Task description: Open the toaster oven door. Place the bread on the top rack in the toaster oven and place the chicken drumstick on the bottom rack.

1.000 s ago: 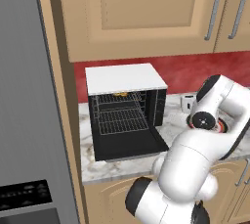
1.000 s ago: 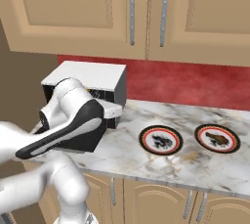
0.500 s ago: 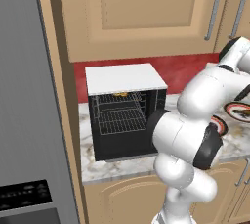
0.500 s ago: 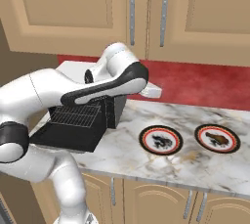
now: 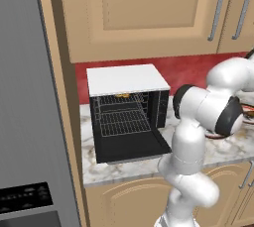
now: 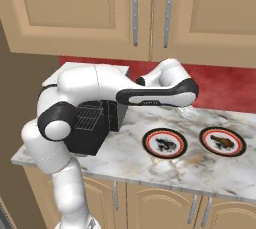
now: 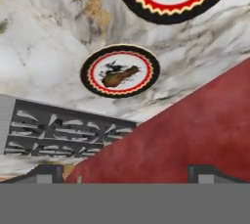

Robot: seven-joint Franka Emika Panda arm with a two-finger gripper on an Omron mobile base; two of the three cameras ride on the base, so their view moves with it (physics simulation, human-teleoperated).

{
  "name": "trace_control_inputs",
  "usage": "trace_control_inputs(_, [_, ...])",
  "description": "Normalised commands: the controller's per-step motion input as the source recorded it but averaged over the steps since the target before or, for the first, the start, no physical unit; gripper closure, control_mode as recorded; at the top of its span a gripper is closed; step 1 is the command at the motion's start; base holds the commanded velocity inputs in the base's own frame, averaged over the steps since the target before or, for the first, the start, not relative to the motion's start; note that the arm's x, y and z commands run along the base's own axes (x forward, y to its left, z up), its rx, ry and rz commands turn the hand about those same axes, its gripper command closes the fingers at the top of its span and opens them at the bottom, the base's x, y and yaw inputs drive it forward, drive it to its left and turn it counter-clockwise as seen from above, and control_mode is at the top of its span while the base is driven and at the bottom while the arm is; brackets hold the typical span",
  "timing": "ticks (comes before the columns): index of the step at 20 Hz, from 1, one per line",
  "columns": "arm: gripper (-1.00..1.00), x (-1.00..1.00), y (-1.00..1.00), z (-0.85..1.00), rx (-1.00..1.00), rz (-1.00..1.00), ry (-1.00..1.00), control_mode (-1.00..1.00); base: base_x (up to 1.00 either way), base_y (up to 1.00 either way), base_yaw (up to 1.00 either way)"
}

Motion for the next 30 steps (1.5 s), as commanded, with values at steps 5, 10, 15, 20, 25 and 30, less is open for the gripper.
trace_control_inputs(5, [-1.0,0.83,0.0,-0.16,0.05,-0.22,0.42,-1.0,0.0,0.0,0.0])
trace_control_inputs(10, [-1.0,0.95,0.06,-0.07,0.05,-0.09,0.48,-1.0,0.0,0.0,0.0])
trace_control_inputs(15, [-1.0,1.0,0.01,0.0,0.02,0.04,0.64,-1.0,0.0,0.0,0.0])
trace_control_inputs(20, [-1.0,0.98,0.05,0.08,0.03,0.1,0.6,-1.0,0.0,0.0,0.0])
trace_control_inputs(25, [-1.0,0.89,0.01,0.25,0.1,0.21,0.55,-1.0,0.0,0.0,0.0])
trace_control_inputs(30, [-1.0,0.5,-0.15,0.44,0.1,0.32,0.49,-1.0,0.0,0.0,0.0])
